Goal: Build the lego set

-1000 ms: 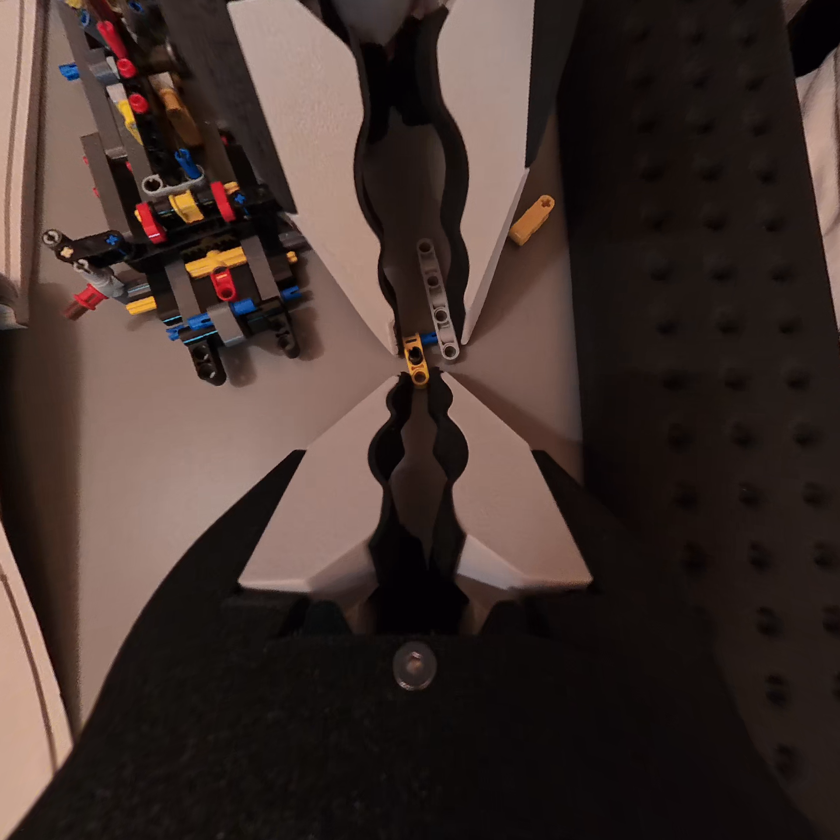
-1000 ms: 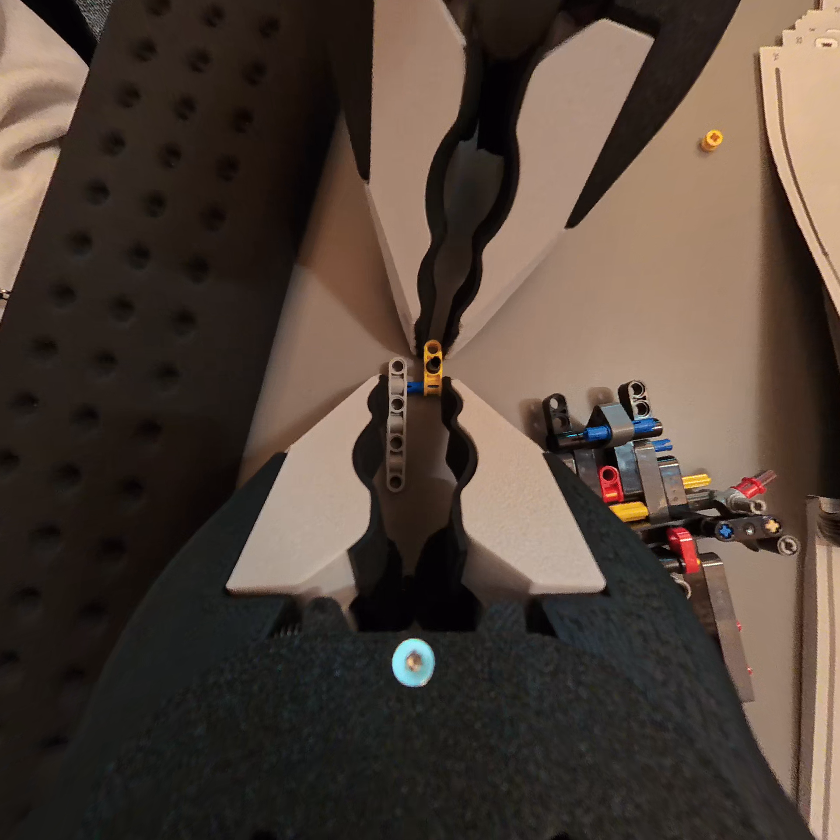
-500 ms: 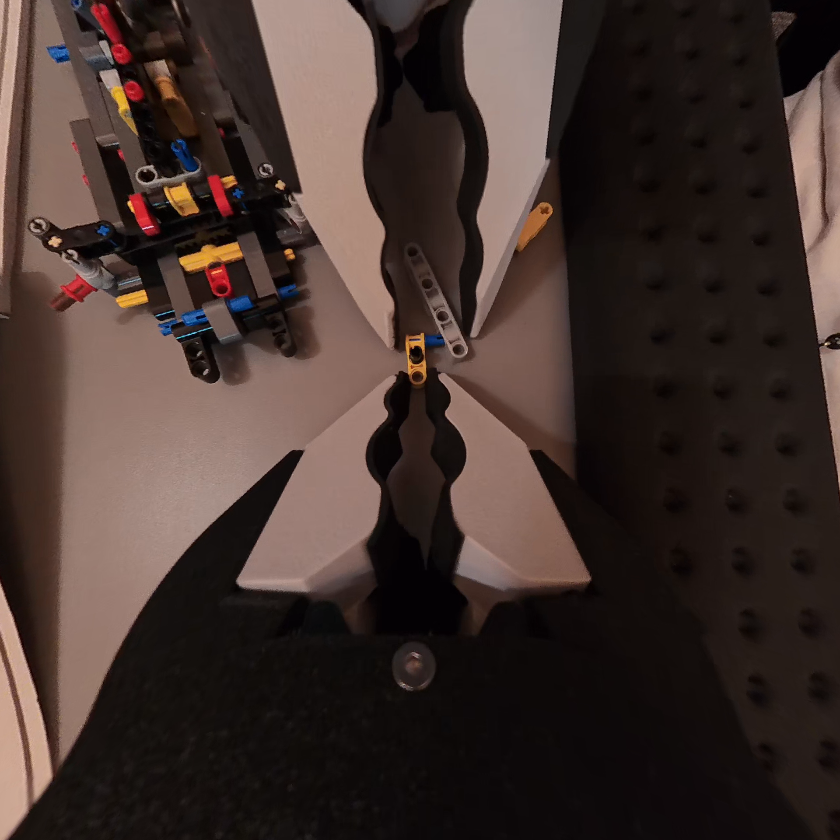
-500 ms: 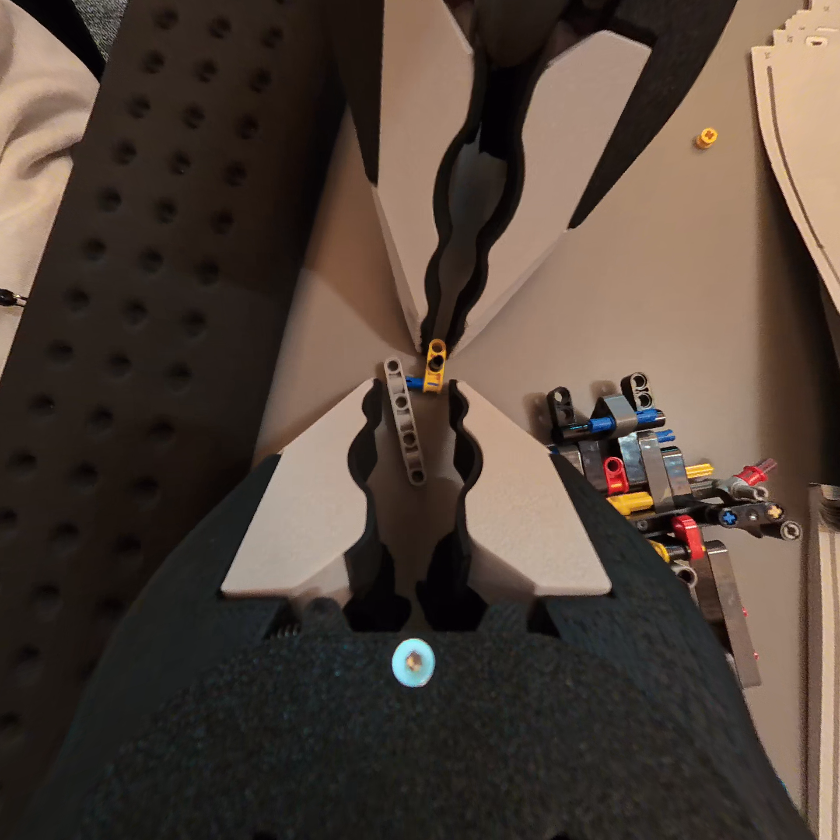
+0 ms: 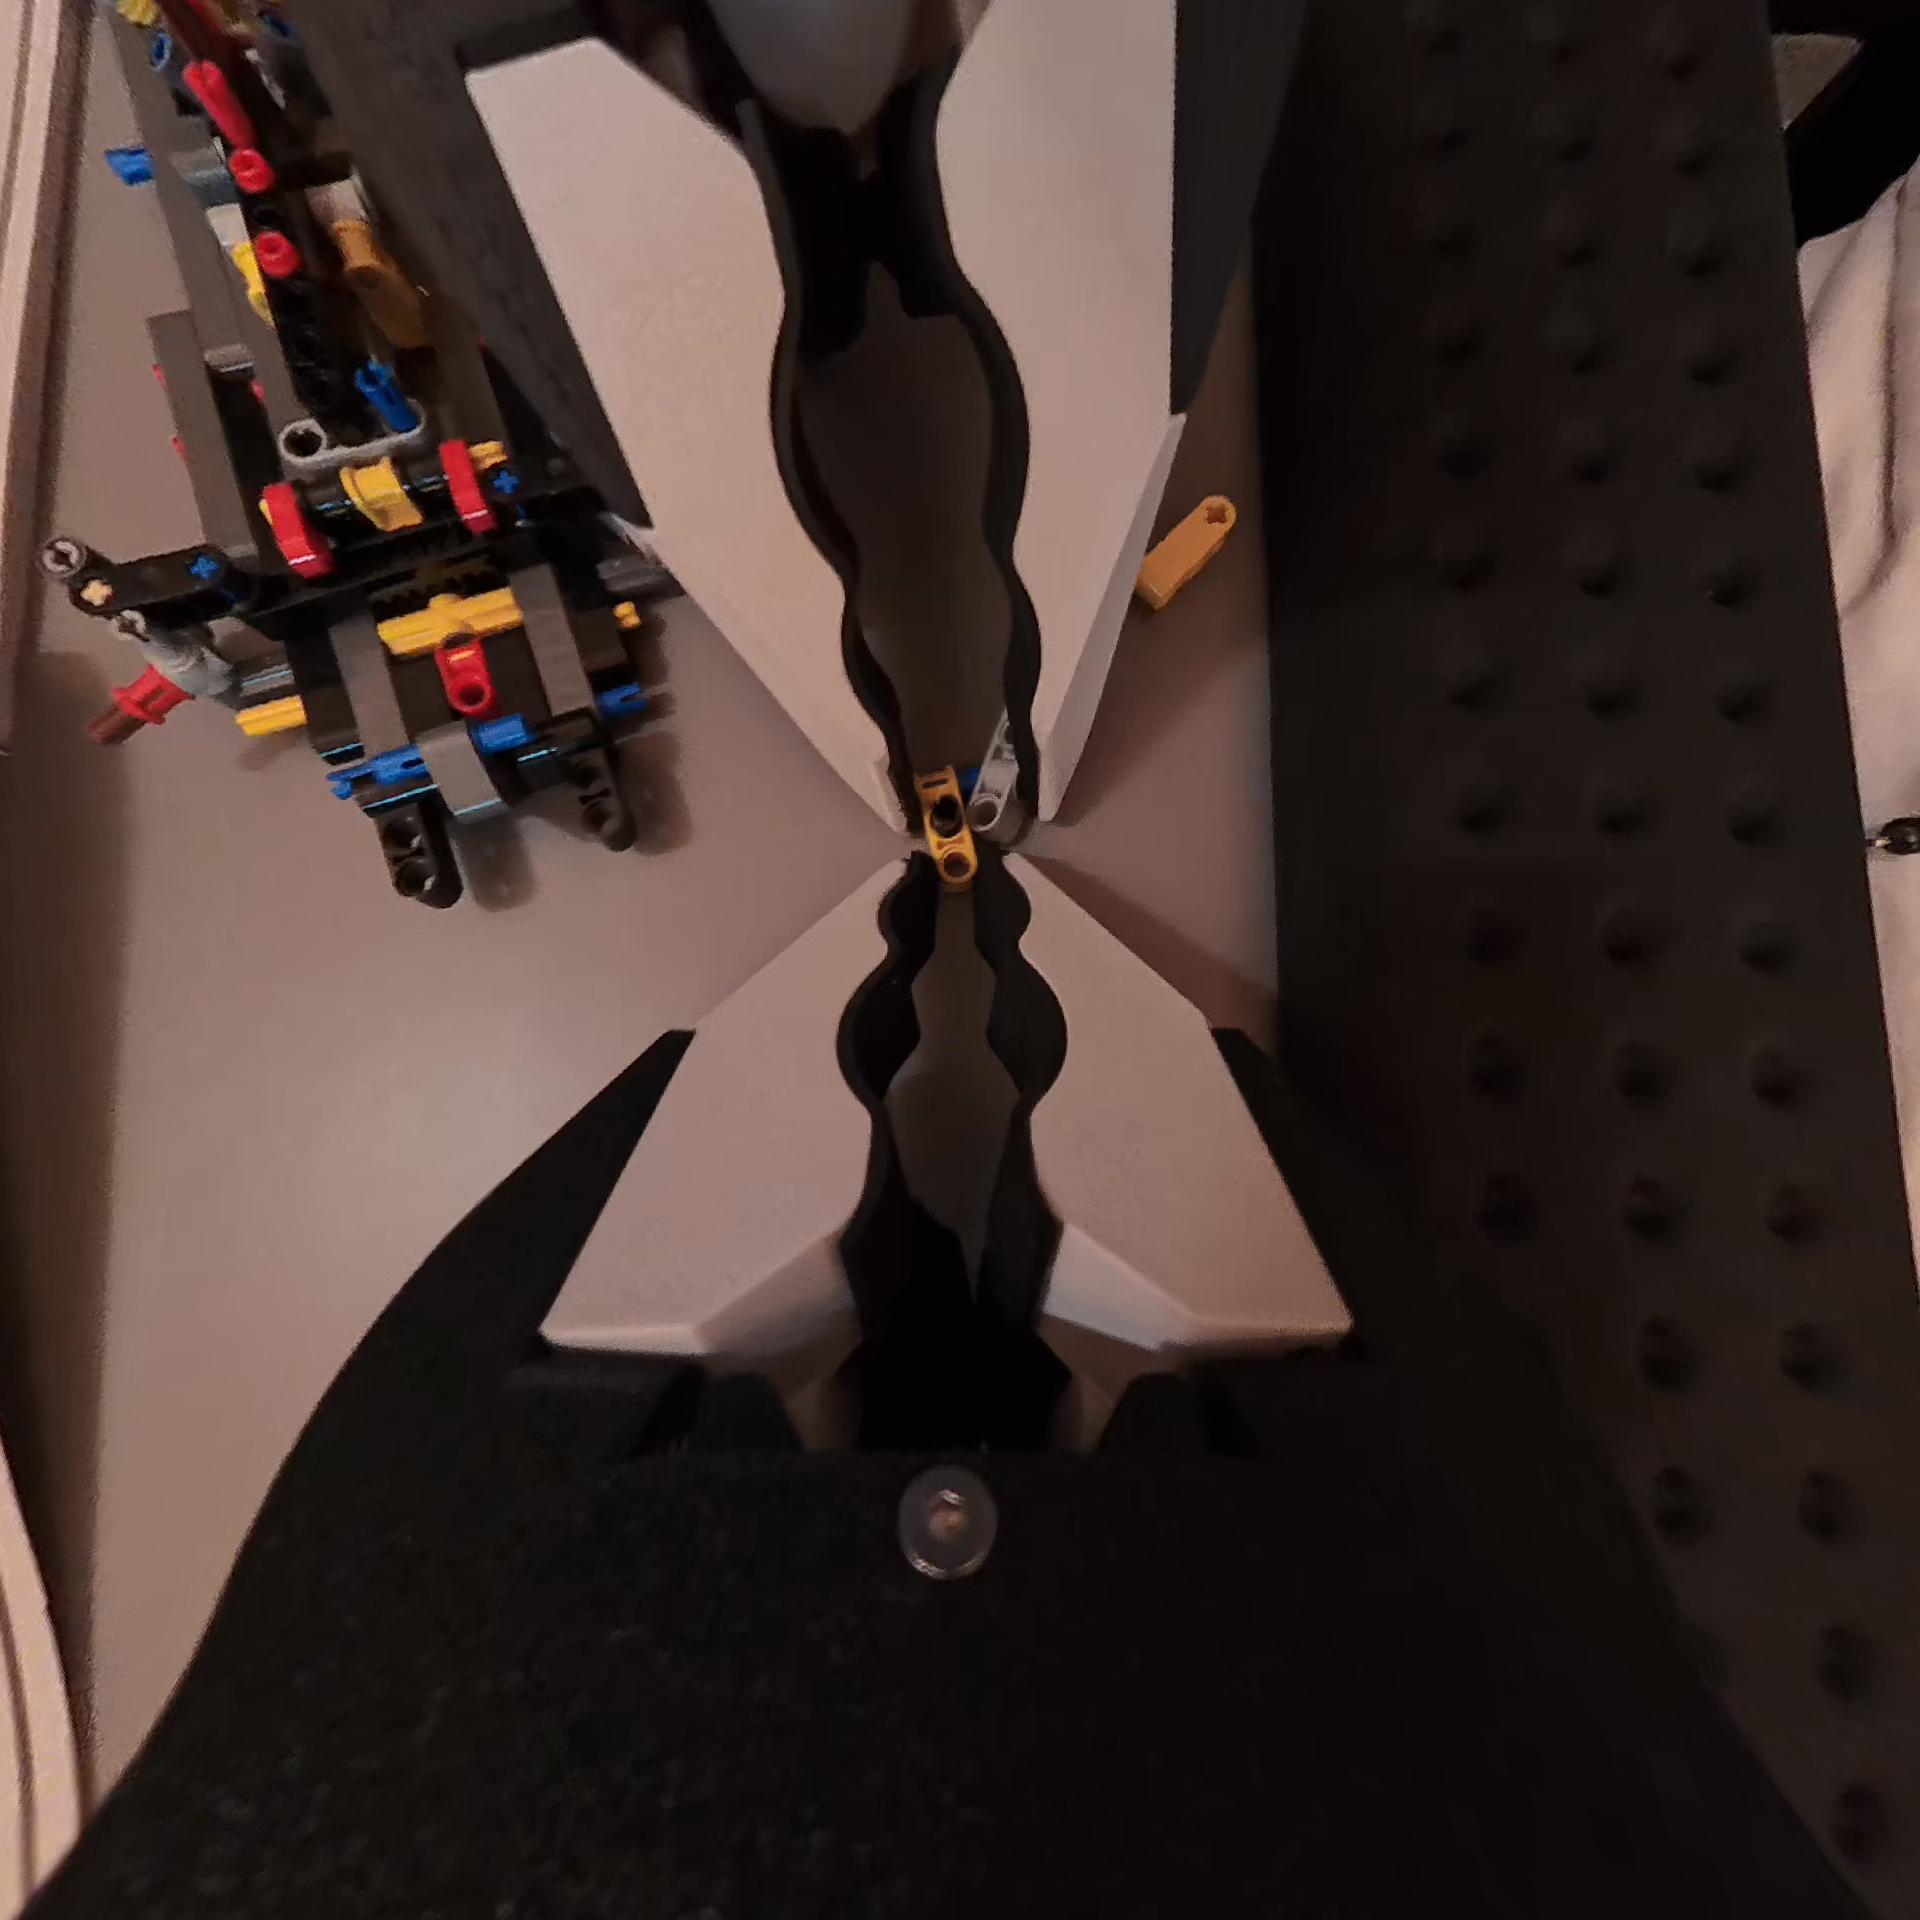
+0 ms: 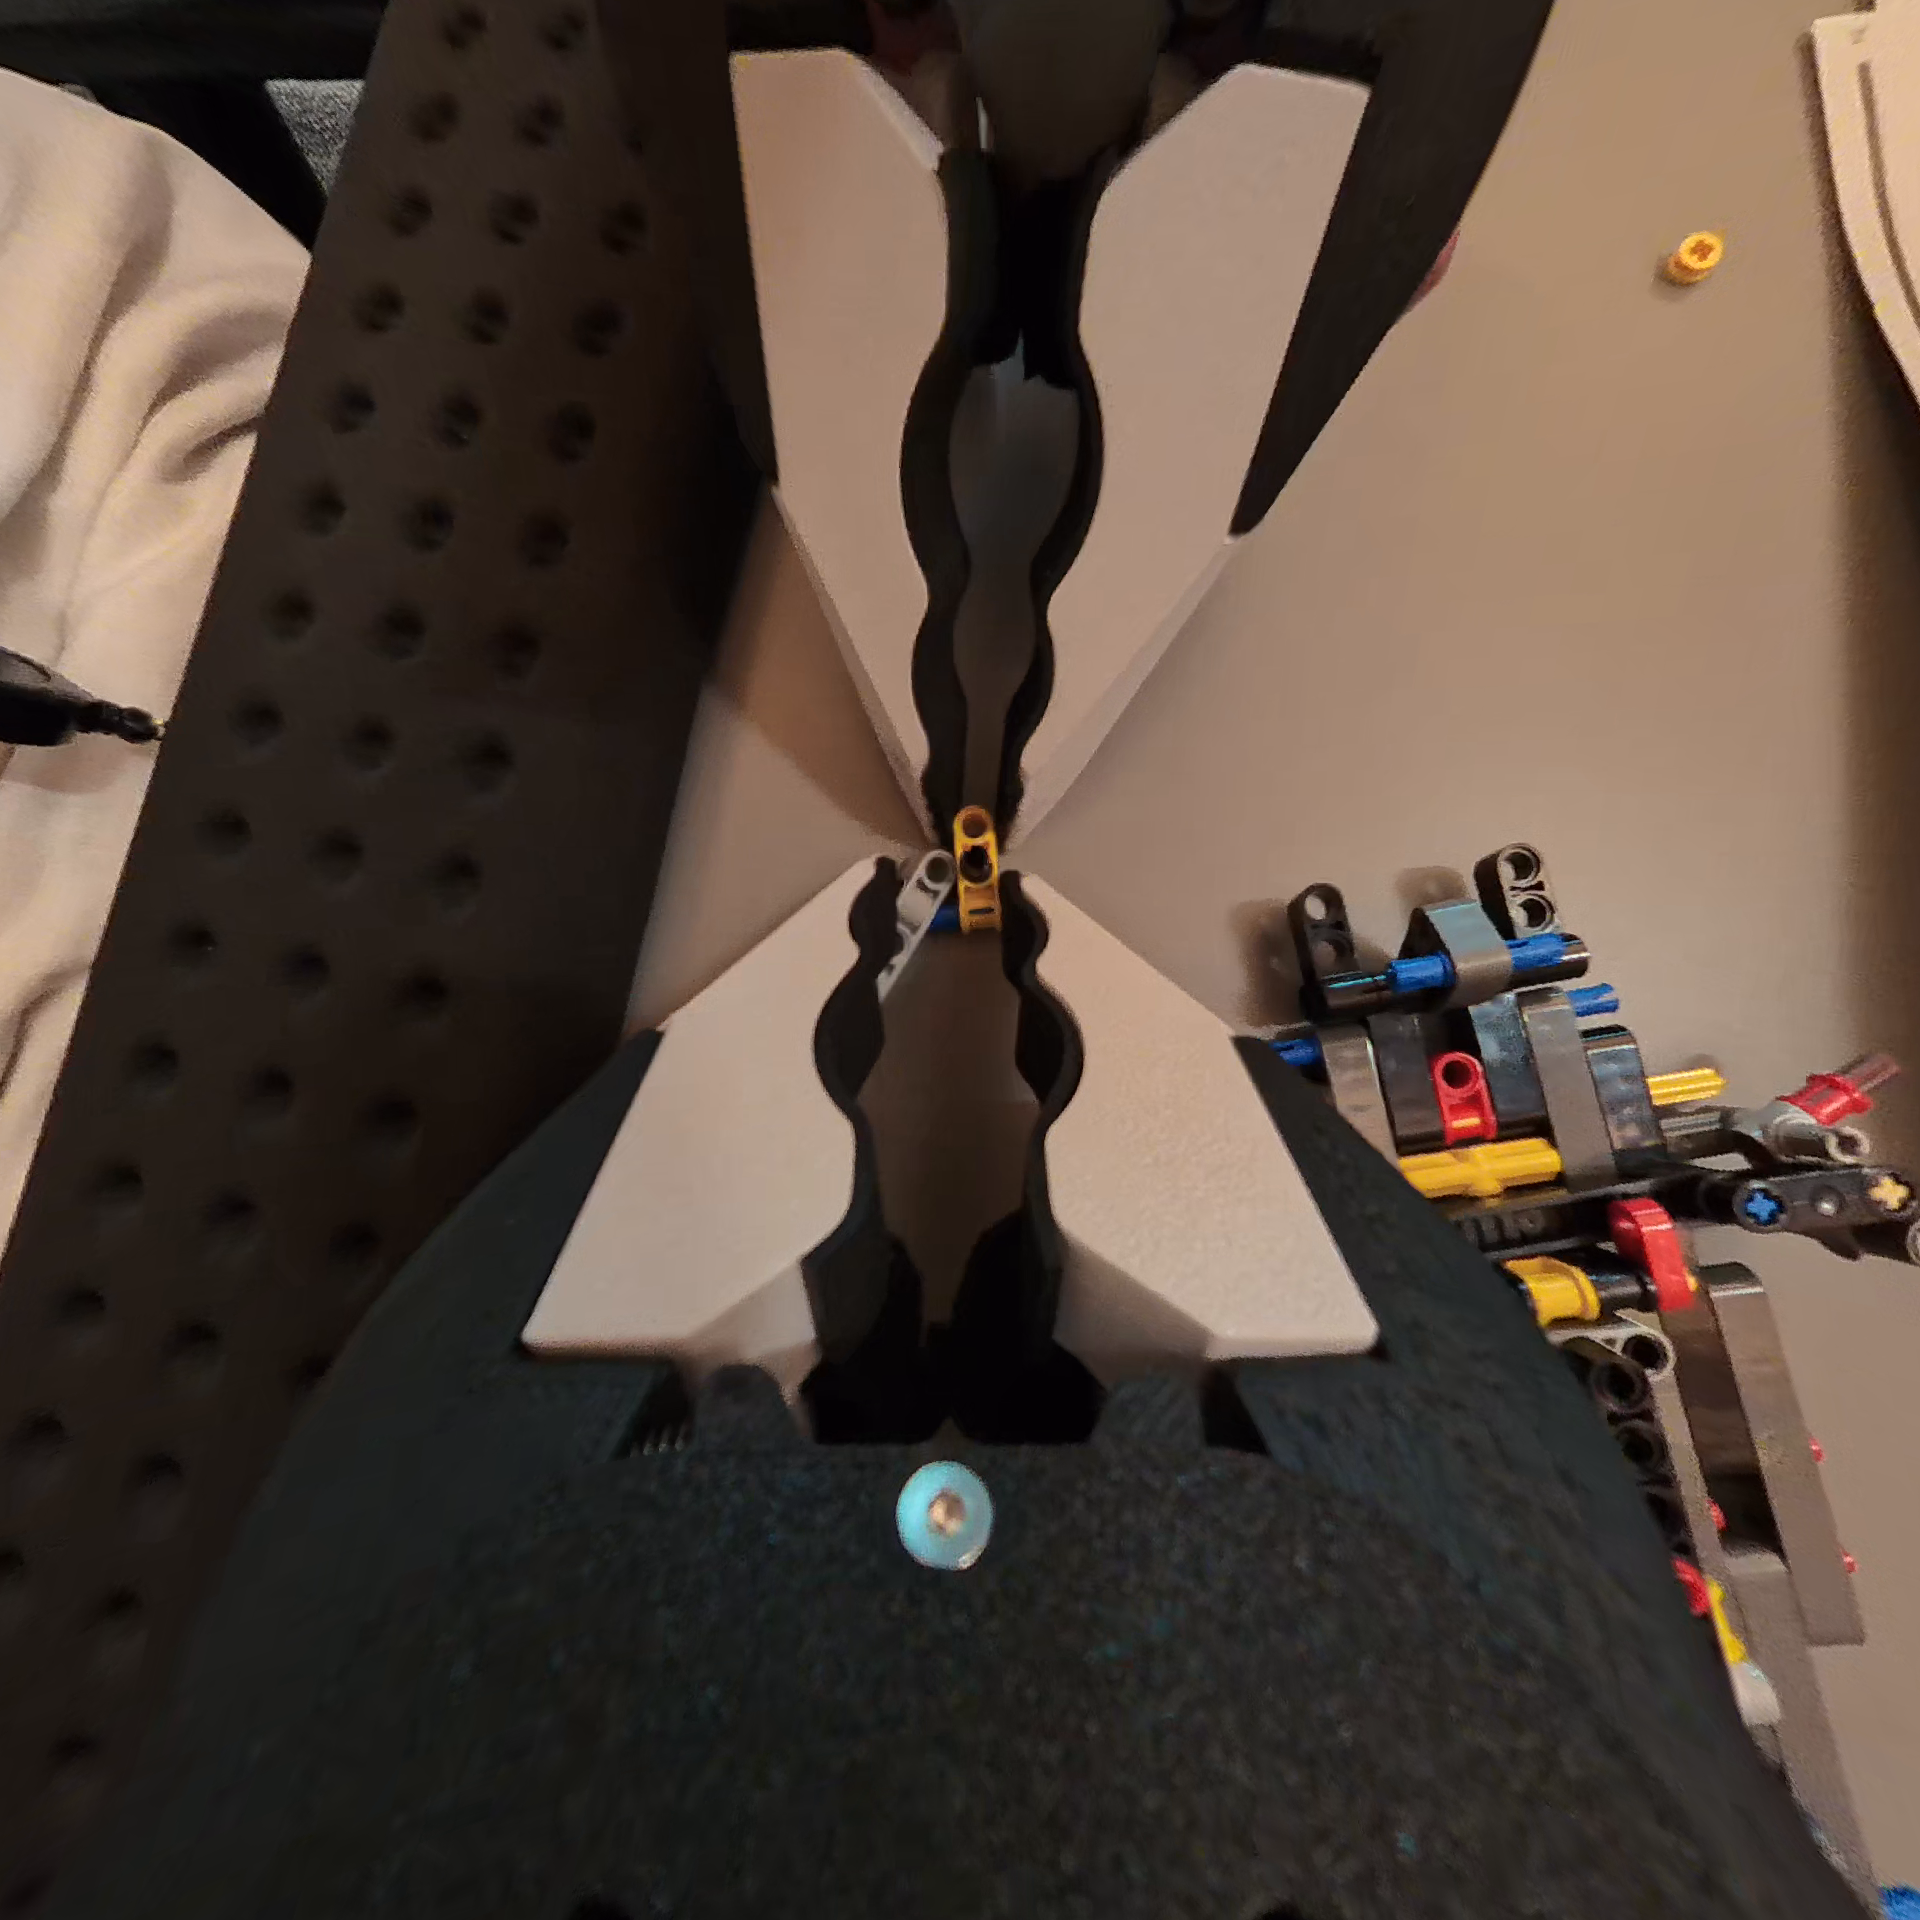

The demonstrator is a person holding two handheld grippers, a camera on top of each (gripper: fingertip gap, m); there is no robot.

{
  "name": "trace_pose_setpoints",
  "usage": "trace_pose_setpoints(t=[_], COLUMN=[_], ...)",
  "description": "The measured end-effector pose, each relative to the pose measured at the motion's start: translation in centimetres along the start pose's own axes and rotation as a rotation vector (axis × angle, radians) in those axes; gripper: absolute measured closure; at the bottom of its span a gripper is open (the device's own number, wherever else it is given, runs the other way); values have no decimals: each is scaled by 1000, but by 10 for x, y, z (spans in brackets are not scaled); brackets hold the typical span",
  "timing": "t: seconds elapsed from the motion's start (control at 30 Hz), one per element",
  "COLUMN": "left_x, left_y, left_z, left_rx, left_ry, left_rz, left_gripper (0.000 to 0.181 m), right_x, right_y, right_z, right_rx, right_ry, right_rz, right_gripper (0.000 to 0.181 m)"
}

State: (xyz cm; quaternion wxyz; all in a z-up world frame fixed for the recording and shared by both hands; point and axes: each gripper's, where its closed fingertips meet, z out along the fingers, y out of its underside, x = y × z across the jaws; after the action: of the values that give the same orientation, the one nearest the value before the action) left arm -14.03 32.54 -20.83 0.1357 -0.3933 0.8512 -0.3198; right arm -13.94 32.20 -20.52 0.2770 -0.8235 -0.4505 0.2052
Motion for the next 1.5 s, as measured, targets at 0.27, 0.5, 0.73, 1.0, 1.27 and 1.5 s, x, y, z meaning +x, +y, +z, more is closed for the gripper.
trace_pose_setpoints(t=[0.27, 0.5, 0.73, 1.0, 1.27, 1.5], left_x=[-2, -3, -3, -3, -2, 4], left_y=[0, 0, 0, 0, -1, -2], left_z=[0, 0, 0, 0, 0, 0], left_rx=[22, 36, 37, 26, 49, 70], left_ry=[24, 24, 22, 11, 61, 161], left_rz=[-11, -12, -1, -23, -107, -159], left_gripper=[176, 176, 175, 175, 175, 175], right_x=[1, 0, 2, 1, 0, -2], right_y=[1, 4, 7, 8, 8, 8], right_z=[1, -7, -5, -4, -4, -4], right_rx=[-13, 1, -5, 1, -23, -17], right_ry=[60, 73, 83, 58, 91, 64], right_rz=[-71, -38, -50, -46, -100, -92], right_gripper=[159, 155, 156, 159, 159, 157])
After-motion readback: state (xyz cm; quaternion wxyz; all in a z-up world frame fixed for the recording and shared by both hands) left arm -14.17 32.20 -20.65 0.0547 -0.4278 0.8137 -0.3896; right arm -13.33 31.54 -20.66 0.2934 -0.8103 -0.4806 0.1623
